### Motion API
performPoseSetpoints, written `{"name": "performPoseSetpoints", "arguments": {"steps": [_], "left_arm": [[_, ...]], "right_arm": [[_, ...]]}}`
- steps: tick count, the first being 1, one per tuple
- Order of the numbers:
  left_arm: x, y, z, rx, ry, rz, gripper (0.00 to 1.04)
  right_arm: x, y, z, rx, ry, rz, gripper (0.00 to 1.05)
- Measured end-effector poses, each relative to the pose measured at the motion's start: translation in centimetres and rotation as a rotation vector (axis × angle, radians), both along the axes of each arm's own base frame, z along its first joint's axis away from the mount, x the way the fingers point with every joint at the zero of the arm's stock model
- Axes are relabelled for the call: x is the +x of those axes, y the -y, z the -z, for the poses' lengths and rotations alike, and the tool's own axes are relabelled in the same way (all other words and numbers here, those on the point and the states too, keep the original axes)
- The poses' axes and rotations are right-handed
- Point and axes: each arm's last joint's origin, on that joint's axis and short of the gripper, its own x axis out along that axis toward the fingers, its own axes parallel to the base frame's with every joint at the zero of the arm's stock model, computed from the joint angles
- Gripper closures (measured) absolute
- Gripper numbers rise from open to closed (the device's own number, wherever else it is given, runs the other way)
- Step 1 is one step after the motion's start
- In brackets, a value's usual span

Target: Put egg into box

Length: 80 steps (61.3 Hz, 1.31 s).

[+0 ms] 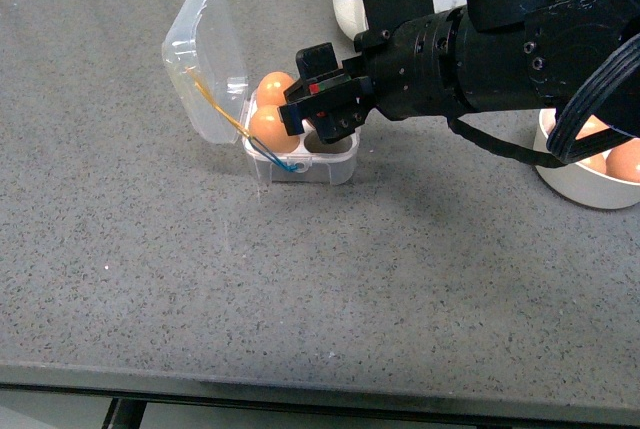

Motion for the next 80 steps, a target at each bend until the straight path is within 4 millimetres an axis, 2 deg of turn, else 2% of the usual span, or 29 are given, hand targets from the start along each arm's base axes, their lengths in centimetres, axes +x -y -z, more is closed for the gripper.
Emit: {"name": "performPoseSetpoints", "arguments": {"steps": [4,11,14,24,35,50,72,80], "left_arm": [[0.0,0.0,0.0,0.000,0.000,0.000,0.07],[0.0,0.0,0.0,0.000,0.000,0.000,0.07],[0.0,0.0,0.0,0.000,0.000,0.000,0.07],[0.0,0.0,0.0,0.000,0.000,0.000,0.07],[0.0,0.0,0.0,0.000,0.000,0.000,0.07],[0.0,0.0,0.0,0.000,0.000,0.000,0.07],[0.0,0.0,0.0,0.000,0.000,0.000,0.07],[0.0,0.0,0.0,0.000,0.000,0.000,0.07]], "right_arm": [[0.0,0.0,0.0,-0.004,0.006,0.003,0.62],[0.0,-0.1,0.0,-0.006,0.008,-0.001,0.44],[0.0,-0.1,-0.1,-0.004,0.011,0.000,0.32],[0.1,0.0,-0.2,0.006,0.022,0.006,0.08],[0.4,0.5,-0.4,0.008,0.056,0.046,0.09],[-0.9,2.4,-2.0,-0.010,0.178,0.200,0.09],[-5.9,5.7,-5.1,0.052,0.288,0.317,0.09],[-7.9,8.2,-6.3,0.044,0.338,0.446,0.09]]}}
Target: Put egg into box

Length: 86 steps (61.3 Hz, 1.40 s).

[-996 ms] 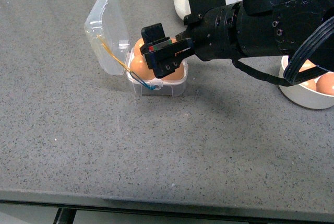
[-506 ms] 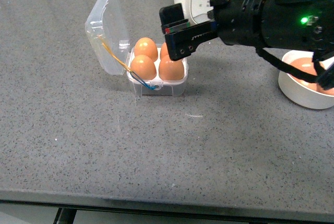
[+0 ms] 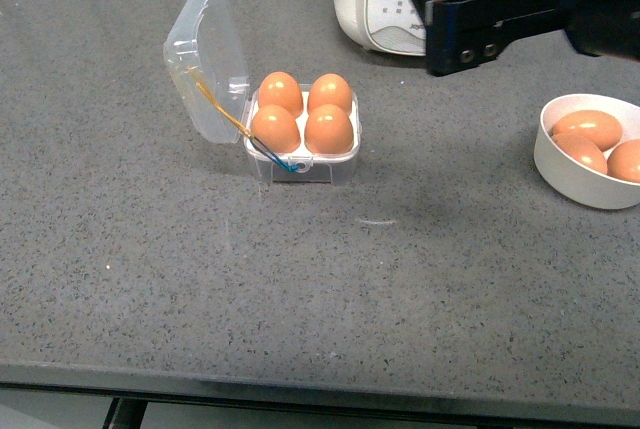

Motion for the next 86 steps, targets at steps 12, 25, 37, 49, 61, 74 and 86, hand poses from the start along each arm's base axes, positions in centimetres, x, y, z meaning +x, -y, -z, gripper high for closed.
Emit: {"name": "performPoseSetpoints", "arguments": {"steps": [12,25,37,49,61,74,86], "left_arm": [[0.0,0.0,0.0,0.000,0.000,0.000,0.07],[0.0,0.0,0.0,0.000,0.000,0.000,0.07],[0.0,0.0,0.0,0.000,0.000,0.000,0.07],[0.0,0.0,0.0,0.000,0.000,0.000,0.07],[0.0,0.0,0.0,0.000,0.000,0.000,0.07],[0.0,0.0,0.0,0.000,-0.001,0.000,0.07],[0.0,0.0,0.0,0.000,0.000,0.000,0.07]], "right_arm": [[-2.7,2.4,-0.9,0.001,0.027,0.121,0.09],[-4.9,3.9,-1.3,-0.002,0.044,0.229,0.12],[-7.6,6.3,-0.6,0.047,0.173,0.362,0.49],[-9.7,7.7,0.1,0.049,0.169,0.361,0.83],[-11.4,8.7,0.5,0.052,0.168,0.361,1.04],[-13.1,10.0,1.7,0.054,0.162,0.352,1.04],[-14.1,10.3,1.4,0.056,0.174,0.366,1.04]]}}
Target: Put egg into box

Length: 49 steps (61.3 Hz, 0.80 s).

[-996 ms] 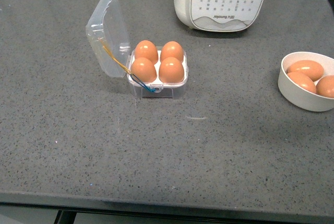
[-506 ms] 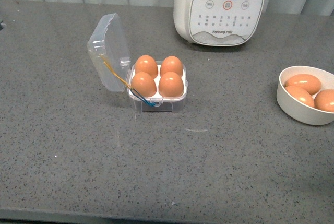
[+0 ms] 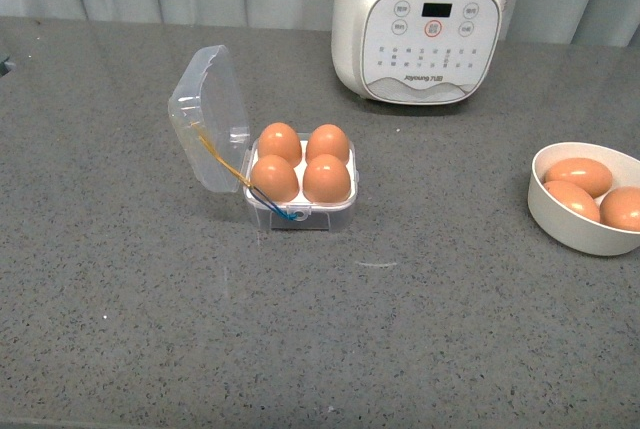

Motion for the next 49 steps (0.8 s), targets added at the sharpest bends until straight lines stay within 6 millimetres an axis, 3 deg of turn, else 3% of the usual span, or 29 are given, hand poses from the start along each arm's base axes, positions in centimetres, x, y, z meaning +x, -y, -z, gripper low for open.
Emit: {"name": "performPoseSetpoints", "arguments": {"steps": [49], "left_arm": [[0.0,0.0,0.0,0.000,0.000,0.000,0.07]], "right_arm": [[-2.7,0.0,-0.5,0.000,0.019,0.000,1.04]]}}
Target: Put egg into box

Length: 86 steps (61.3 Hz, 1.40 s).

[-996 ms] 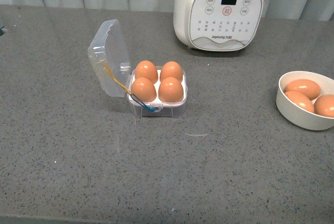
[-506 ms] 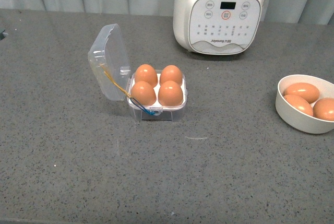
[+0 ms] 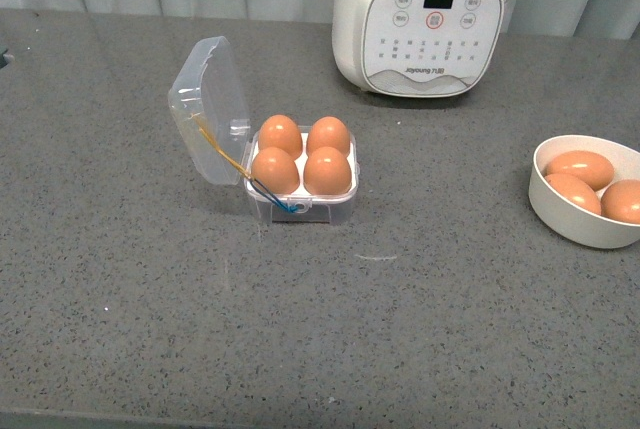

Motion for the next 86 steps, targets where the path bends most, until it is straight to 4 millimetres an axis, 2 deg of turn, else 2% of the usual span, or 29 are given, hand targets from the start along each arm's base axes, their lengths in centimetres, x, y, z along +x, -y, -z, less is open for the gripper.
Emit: {"name": "performPoseSetpoints", "arguments": {"steps": [21,36,46,50,57,67,69,78,86], "left_arm": [[0.0,0.0,0.0,0.000,-0.001,0.000,0.07],[0.0,0.0,0.0,0.000,-0.001,0.000,0.07],[0.0,0.0,0.0,0.000,-0.001,-0.001,0.07],[0.2,-0.2,0.2,-0.040,-0.085,-0.059,0.07],[2.6,-0.7,0.3,-0.161,-0.199,-0.169,0.07],[6.0,-0.3,0.5,-0.210,-0.248,-0.185,0.07],[6.6,-0.3,0.6,-0.212,-0.257,-0.195,0.07],[9.2,-0.3,1.7,-0.202,-0.287,-0.249,0.07],[11.3,0.5,2.8,-0.184,-0.339,-0.247,0.07]], "right_arm": [[-1.3,0.0,0.3,0.000,-0.005,-0.002,1.04],[-1.3,0.0,0.3,-0.001,-0.007,-0.002,1.03],[-1.3,0.0,0.3,0.000,-0.007,-0.002,0.75],[-1.3,0.0,0.3,0.000,-0.007,-0.002,0.64],[-1.3,0.0,0.3,0.000,-0.007,-0.003,0.40],[-1.3,0.0,0.3,0.000,-0.007,-0.002,0.11],[-1.3,0.0,0.3,0.000,-0.007,-0.002,0.07],[-1.3,0.0,0.3,0.000,-0.007,-0.002,0.09],[-1.3,0.0,0.3,0.000,-0.007,-0.002,0.09]]}}
